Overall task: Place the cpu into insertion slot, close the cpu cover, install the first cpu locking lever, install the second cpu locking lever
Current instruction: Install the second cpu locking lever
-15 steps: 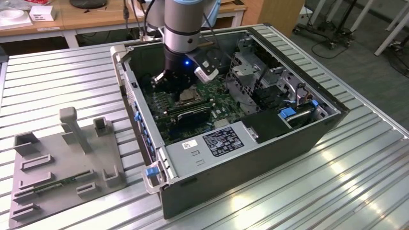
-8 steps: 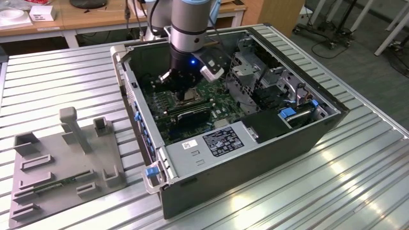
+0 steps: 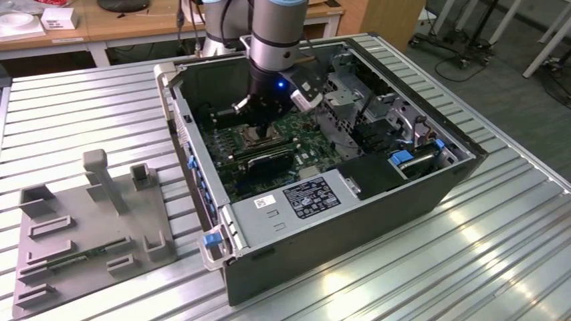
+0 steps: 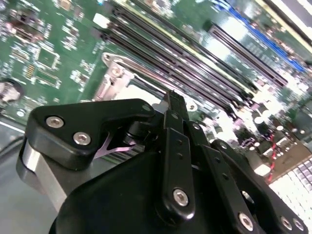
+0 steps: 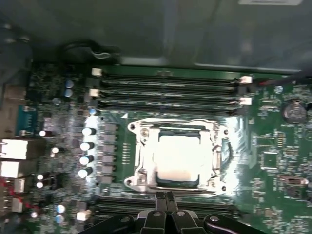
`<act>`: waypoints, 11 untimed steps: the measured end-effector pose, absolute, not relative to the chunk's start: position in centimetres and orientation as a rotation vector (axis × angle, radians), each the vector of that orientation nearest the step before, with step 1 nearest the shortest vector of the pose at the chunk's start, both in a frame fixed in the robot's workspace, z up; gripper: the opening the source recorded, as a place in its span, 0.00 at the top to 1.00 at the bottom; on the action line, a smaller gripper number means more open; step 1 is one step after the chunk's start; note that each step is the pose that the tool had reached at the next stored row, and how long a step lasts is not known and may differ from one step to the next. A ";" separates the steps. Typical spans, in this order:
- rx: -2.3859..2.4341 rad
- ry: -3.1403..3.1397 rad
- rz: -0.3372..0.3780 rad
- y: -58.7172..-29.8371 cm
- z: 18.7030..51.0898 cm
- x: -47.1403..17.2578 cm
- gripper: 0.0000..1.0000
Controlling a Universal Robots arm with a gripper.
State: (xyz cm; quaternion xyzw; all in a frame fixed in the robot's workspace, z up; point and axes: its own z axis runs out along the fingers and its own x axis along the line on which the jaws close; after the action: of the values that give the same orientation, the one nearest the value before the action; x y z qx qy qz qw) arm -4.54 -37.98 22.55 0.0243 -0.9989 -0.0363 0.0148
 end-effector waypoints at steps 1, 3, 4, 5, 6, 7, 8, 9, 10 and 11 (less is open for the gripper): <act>0.076 -3.109 -0.113 -38.0 22.5 -4.3 0.89; 0.076 -3.109 -0.113 -37.8 22.5 -4.0 0.89; 0.075 -3.109 -0.113 -37.7 22.5 -3.9 0.89; 0.075 -3.109 -0.113 -37.5 22.5 -3.9 0.89; 0.076 -3.109 -0.113 -37.3 22.4 -3.9 0.89; 0.076 -3.109 -0.113 -37.0 22.4 -3.9 0.89; 0.076 -3.109 -0.113 -36.7 22.4 -3.9 0.89; 0.076 -3.109 -0.113 -36.5 22.4 -3.9 0.89; 0.076 -3.109 -0.113 -36.3 22.4 -3.9 0.89; 0.075 -3.109 -0.113 -36.0 22.4 -3.9 0.89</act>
State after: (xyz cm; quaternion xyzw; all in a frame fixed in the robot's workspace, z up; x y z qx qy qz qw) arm -3.94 -36.03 22.39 0.0243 -0.9989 -0.0362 0.0148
